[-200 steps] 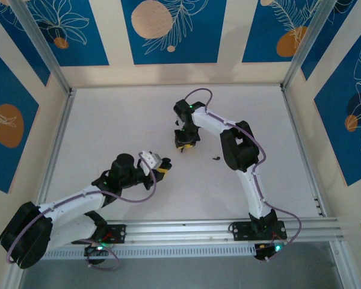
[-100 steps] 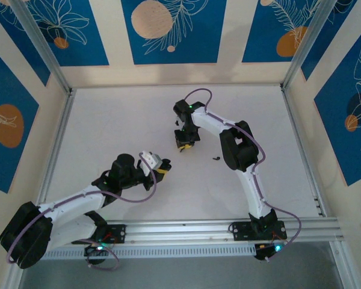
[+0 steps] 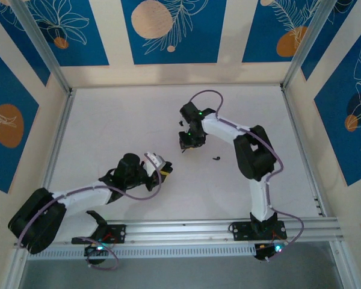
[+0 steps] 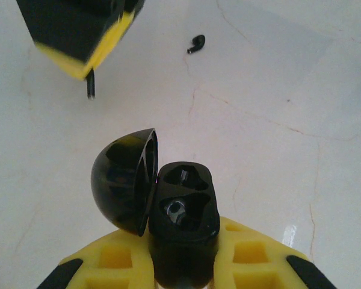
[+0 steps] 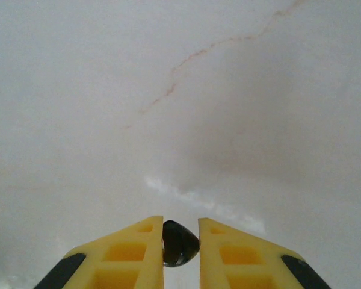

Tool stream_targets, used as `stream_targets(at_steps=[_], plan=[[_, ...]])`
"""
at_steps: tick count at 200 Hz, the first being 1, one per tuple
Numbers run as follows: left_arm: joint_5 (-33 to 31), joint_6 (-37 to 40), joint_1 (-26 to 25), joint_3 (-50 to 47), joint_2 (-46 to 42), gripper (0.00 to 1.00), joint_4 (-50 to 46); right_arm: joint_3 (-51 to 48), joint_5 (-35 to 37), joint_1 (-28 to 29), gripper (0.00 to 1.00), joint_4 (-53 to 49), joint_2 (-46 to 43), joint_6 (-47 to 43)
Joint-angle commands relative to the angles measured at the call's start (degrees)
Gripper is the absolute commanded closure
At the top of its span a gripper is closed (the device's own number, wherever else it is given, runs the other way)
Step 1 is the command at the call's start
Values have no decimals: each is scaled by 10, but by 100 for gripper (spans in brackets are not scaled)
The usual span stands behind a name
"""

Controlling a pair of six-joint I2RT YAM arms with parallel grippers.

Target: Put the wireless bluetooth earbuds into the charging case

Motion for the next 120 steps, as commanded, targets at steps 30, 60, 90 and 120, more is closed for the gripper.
stream_targets(at_steps=[30,60,90,120], plan=[[75,-20,7,33,84,88,116,-128,16,1,84,98,-159,-44],[106,-34,7,54,129,88,156,-189,15,4,84,130,-233,-73],[136,-51,7,70,166,88,193,-238,-2,9,84,155,-304,-115],[173,-68,7,83,193,88,227,-281,-14,27,84,173,-367,-166]])
